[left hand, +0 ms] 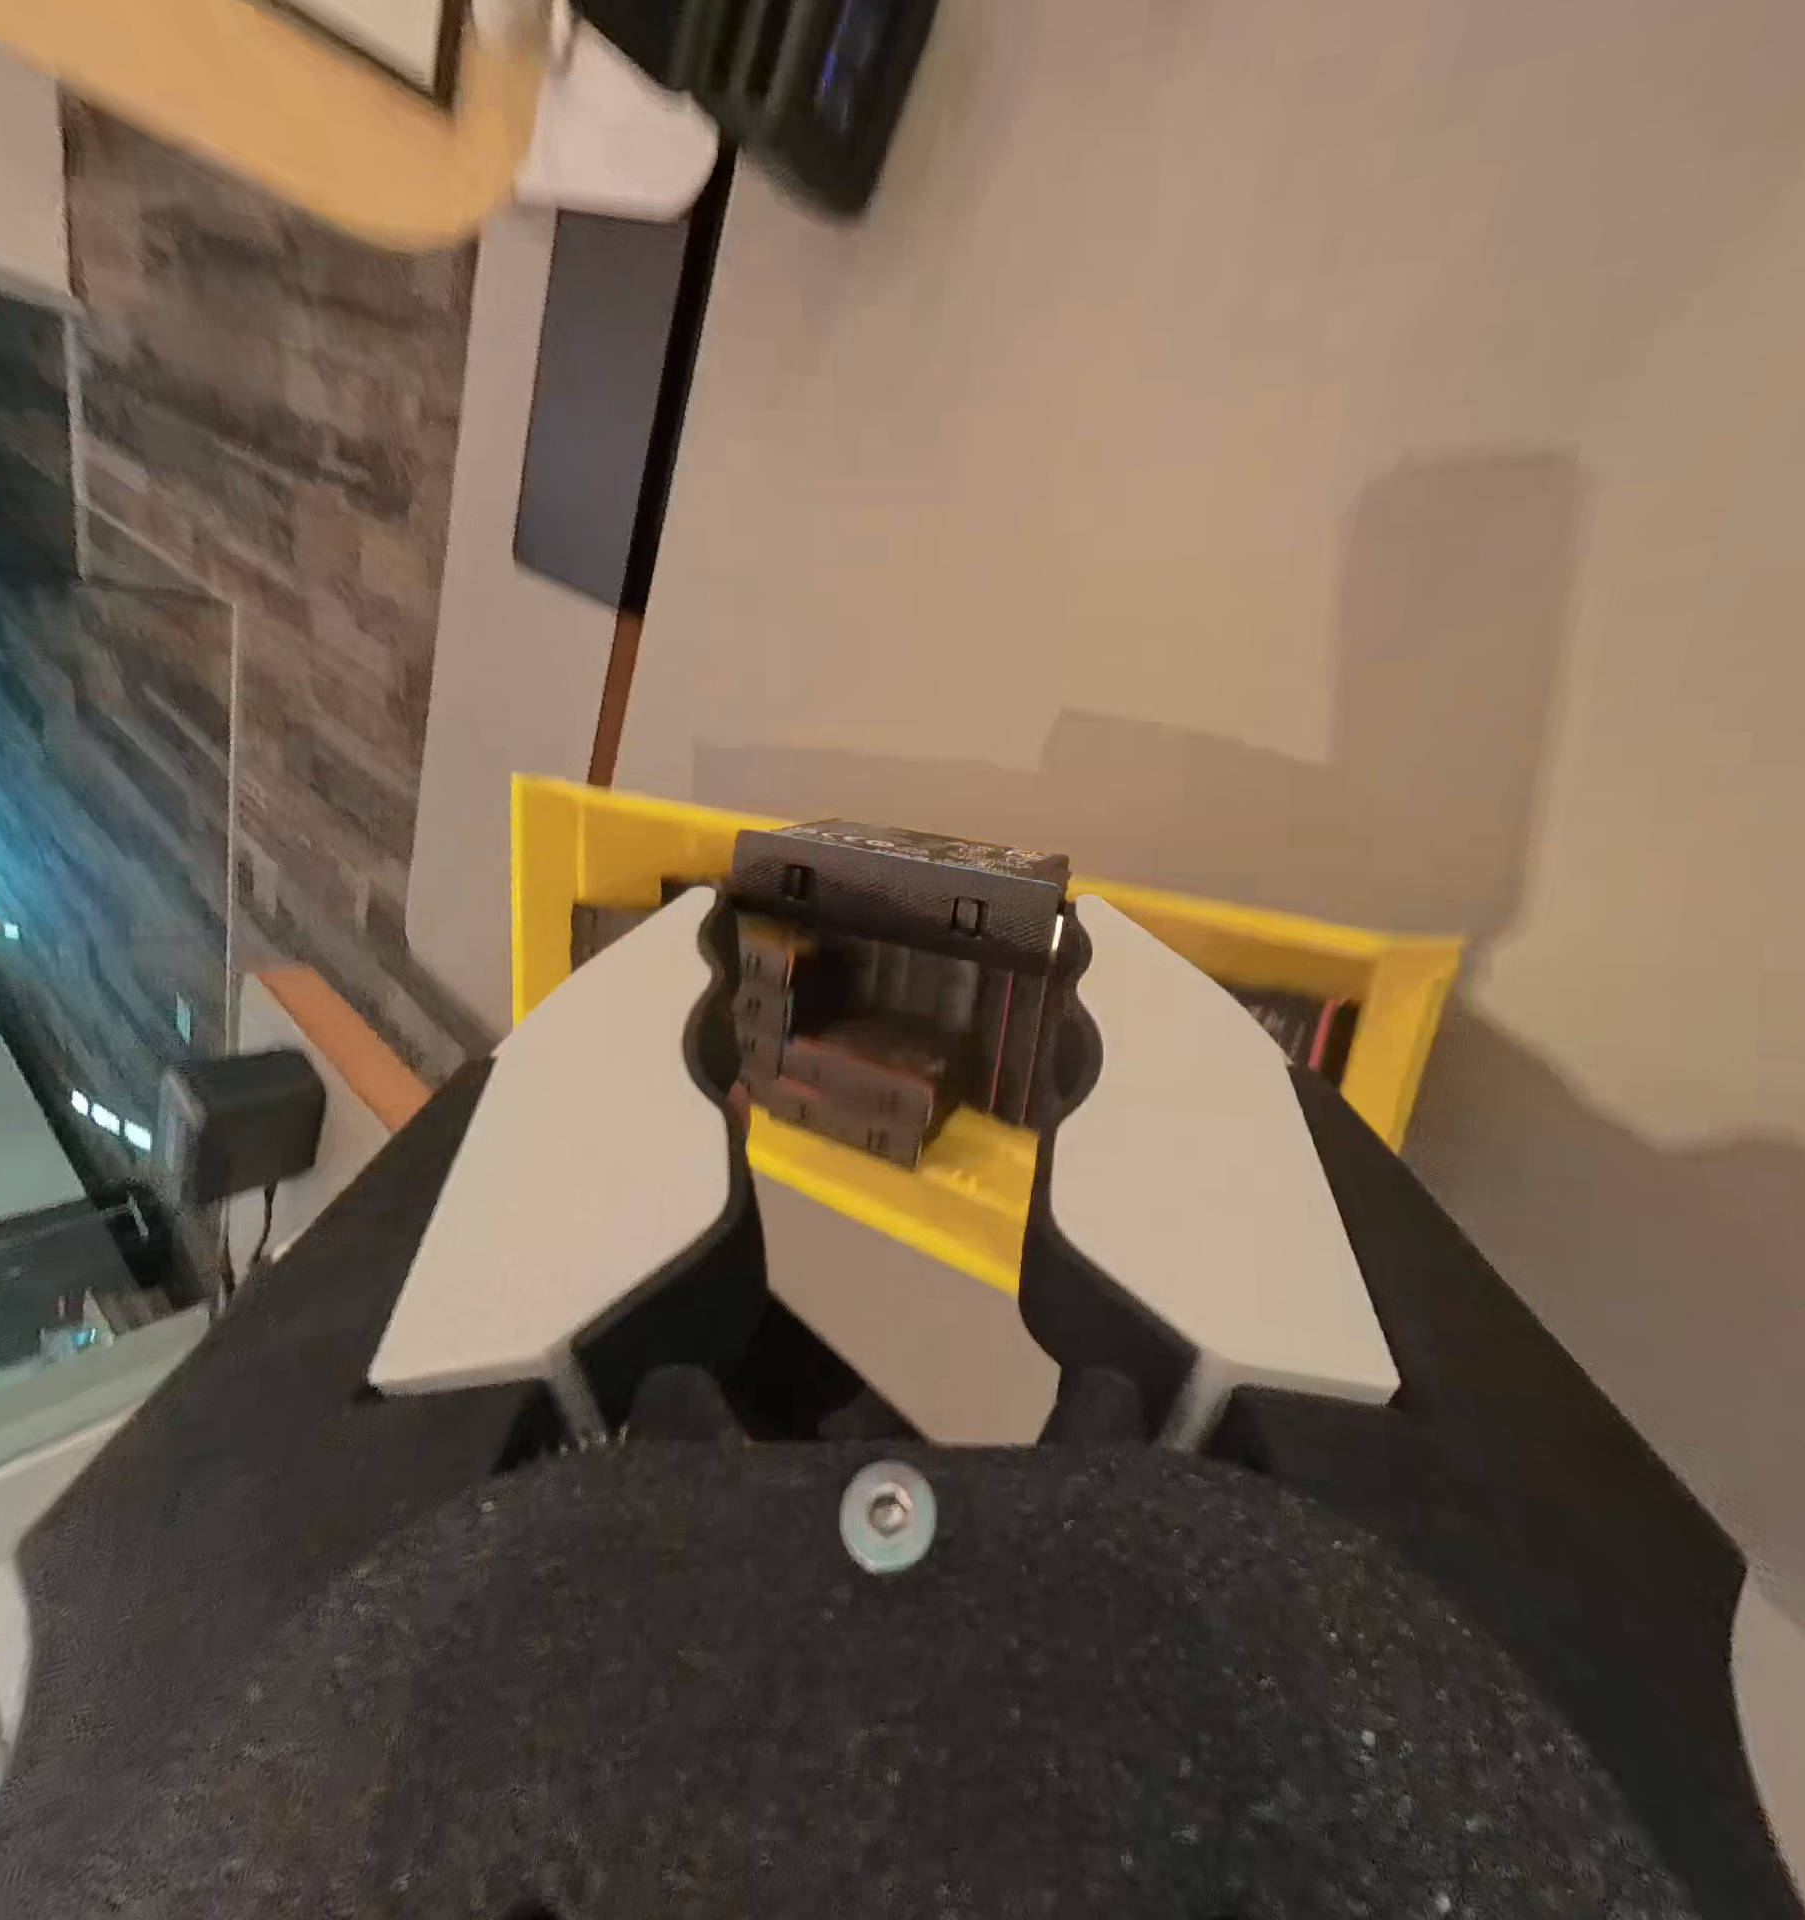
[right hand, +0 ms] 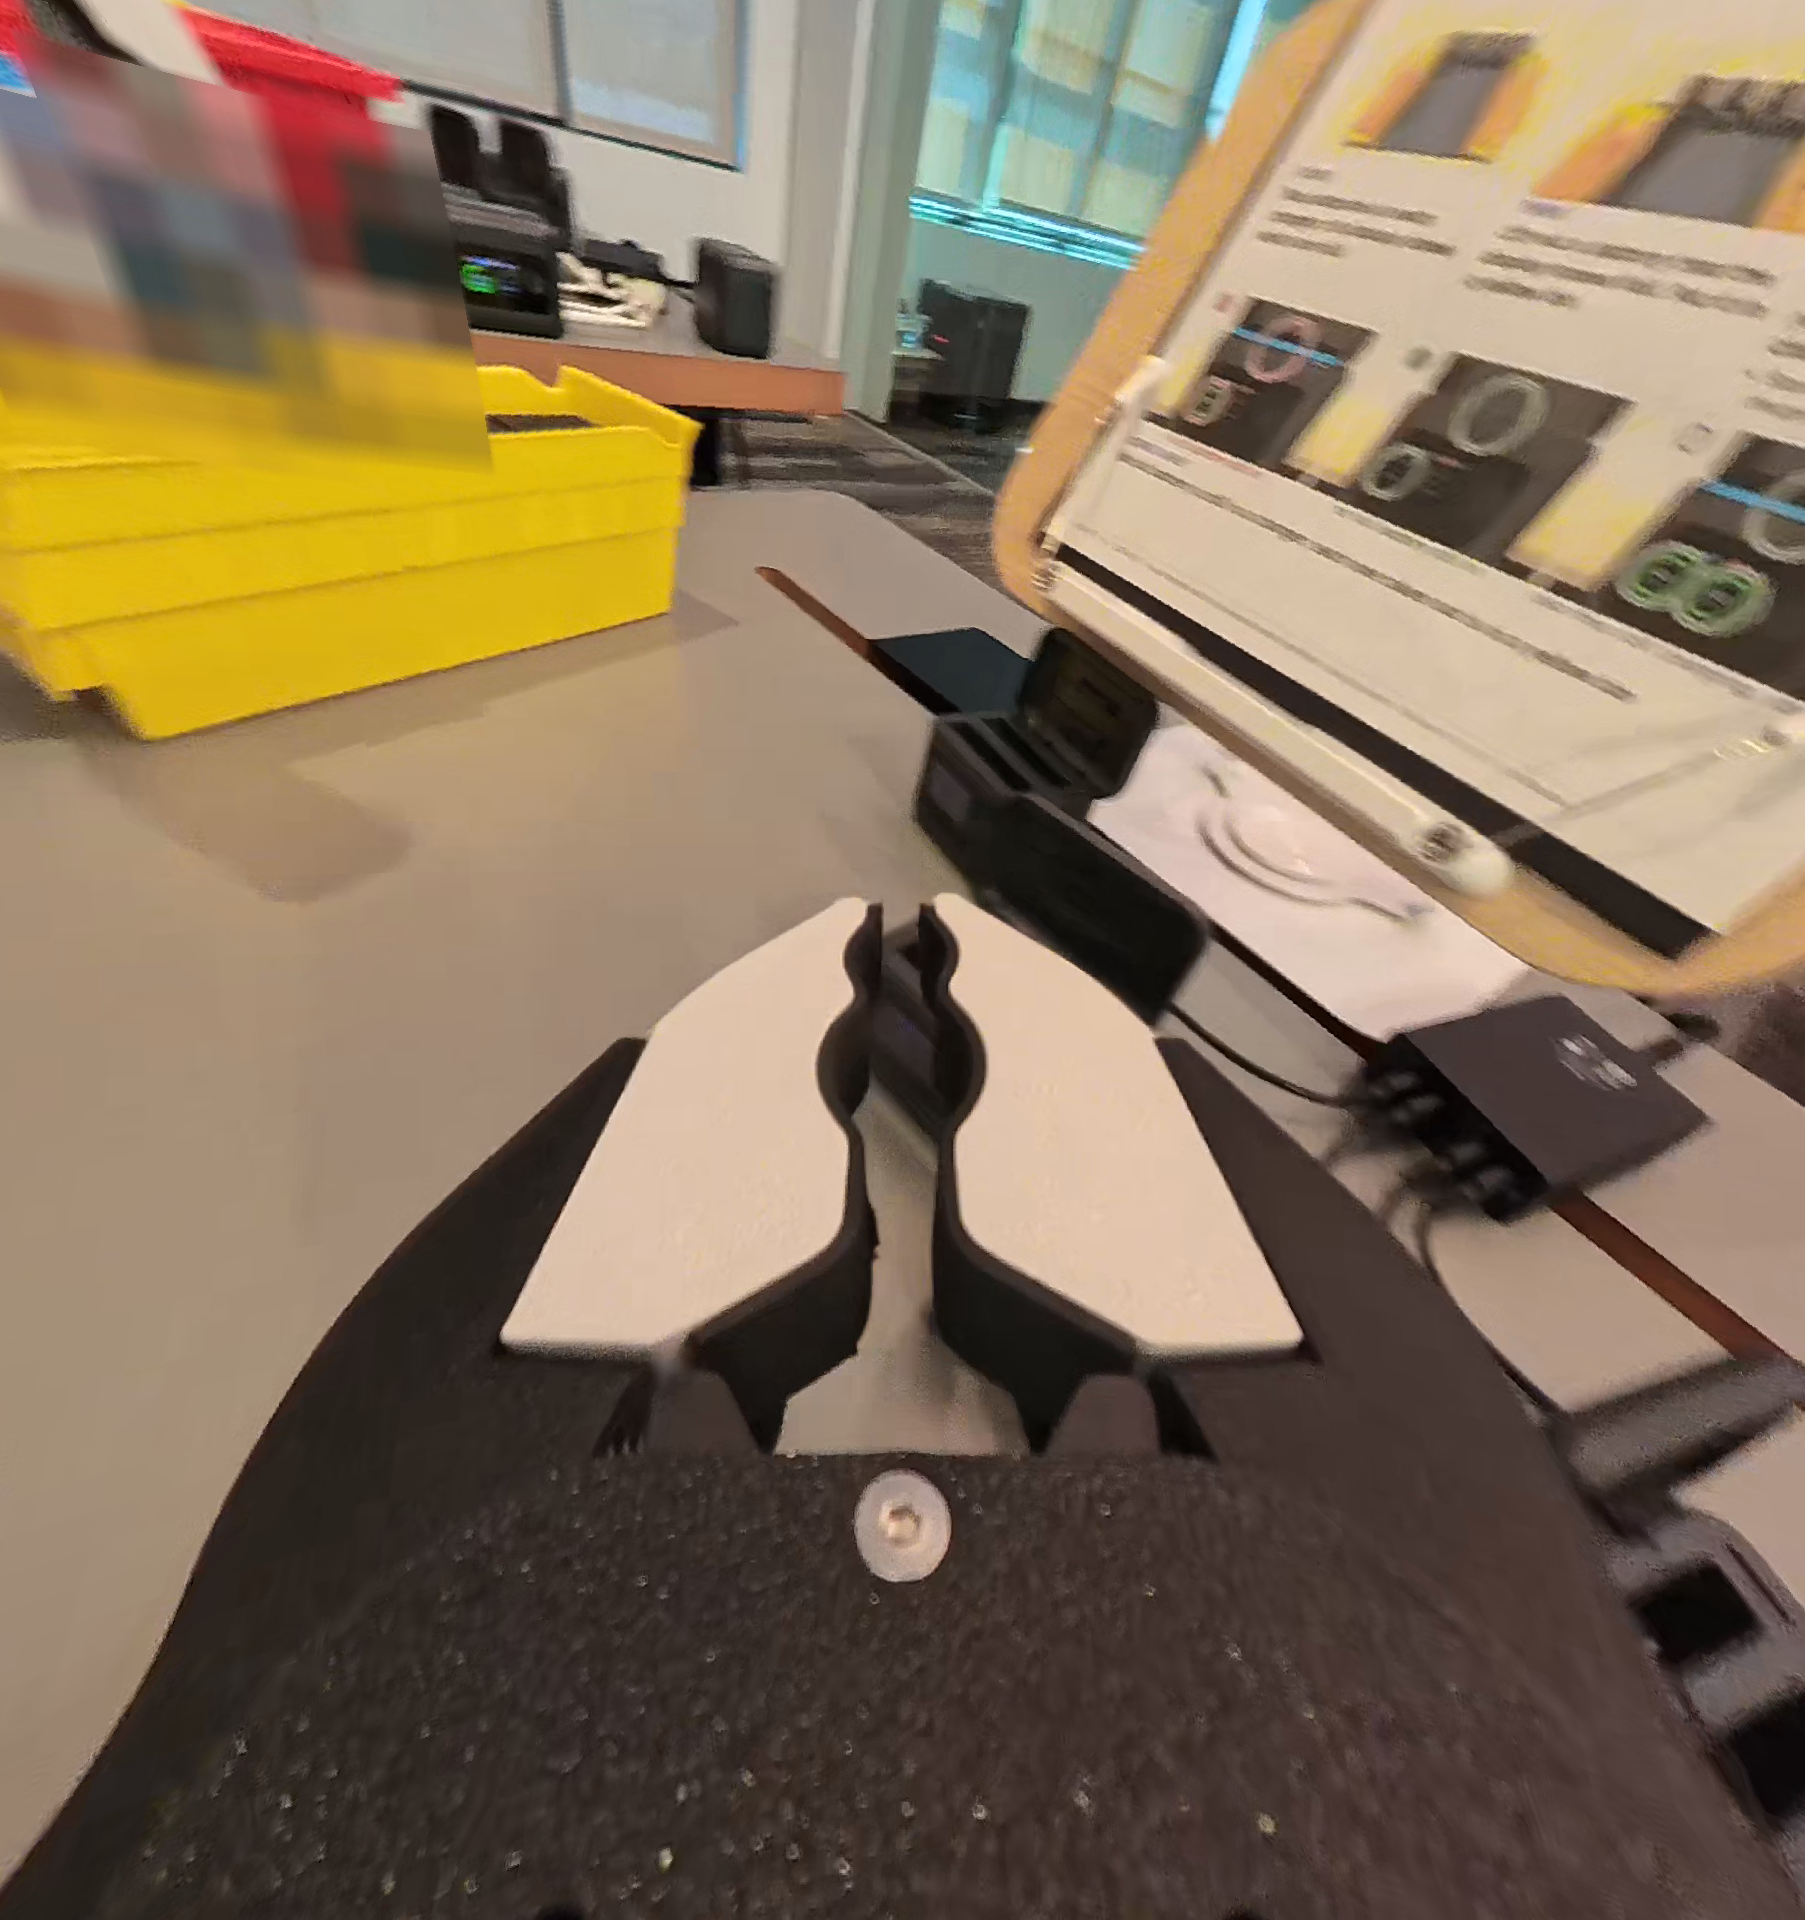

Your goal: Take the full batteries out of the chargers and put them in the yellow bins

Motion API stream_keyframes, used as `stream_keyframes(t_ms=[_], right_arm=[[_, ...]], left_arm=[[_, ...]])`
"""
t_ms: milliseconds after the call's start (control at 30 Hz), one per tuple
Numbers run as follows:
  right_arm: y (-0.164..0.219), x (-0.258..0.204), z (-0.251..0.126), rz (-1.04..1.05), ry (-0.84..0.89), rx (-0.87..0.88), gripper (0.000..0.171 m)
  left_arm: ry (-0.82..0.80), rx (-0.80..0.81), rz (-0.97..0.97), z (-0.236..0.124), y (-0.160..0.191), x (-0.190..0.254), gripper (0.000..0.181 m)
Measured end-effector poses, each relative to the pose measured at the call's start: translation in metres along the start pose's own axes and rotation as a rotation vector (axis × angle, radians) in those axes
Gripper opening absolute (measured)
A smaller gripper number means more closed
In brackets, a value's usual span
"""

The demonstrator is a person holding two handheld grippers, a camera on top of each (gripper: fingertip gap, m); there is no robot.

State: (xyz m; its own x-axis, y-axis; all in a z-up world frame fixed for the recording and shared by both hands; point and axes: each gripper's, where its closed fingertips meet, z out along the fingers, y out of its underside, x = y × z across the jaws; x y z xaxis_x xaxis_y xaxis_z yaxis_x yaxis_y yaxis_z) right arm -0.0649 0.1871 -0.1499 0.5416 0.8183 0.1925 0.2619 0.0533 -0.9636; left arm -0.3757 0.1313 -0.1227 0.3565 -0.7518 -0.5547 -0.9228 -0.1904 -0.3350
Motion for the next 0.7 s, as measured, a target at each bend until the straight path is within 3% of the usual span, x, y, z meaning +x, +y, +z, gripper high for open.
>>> stream_keyframes(t_ms=[200,333,433,467,600,700], right_arm=[[-0.034,-0.084,0.002,0.165,-0.396,0.058,0.024],[-0.057,-0.103,-0.002,0.376,-0.53,0.171,0.04],[-0.048,-0.113,0.004,0.403,-0.589,0.17,0.084],[-0.042,-0.119,0.004,0.345,-0.598,0.164,0.089],[-0.035,-0.131,0.002,0.152,-0.593,0.156,0.093],[-0.028,-0.128,-0.001,0.071,-0.581,0.143,0.082]], left_arm=[[0.1,0.331,0.038,-0.014,-0.104,0.045,0.058],[0.2,0.572,0.039,-0.016,-0.174,0.081,0.058],[0.297,0.682,0.007,-0.002,-0.204,0.105,0.058],[0.329,0.713,-0.012,0.002,-0.212,0.112,0.058],[0.398,0.779,-0.025,0.017,-0.23,0.132,0.058],[0.412,0.786,-0.023,0.024,-0.234,0.136,0.058]])
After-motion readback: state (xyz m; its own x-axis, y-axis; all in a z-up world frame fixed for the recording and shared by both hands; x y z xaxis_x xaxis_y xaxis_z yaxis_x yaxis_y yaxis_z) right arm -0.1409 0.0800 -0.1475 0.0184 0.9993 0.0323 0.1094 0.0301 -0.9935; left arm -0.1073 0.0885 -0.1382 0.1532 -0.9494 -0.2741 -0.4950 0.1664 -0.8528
